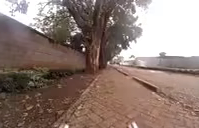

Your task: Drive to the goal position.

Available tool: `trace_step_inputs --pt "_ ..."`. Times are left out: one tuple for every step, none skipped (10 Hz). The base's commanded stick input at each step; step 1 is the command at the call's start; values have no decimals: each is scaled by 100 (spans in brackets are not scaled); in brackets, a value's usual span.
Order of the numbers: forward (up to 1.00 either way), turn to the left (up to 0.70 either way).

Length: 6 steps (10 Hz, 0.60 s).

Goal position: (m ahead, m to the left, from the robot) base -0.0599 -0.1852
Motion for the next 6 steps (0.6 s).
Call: trace_step_inputs --pt "70 -35" --pt "70 -35" --pt "70 -35" --pt "70 -35" --pt "70 -35" --pt "70 -35"
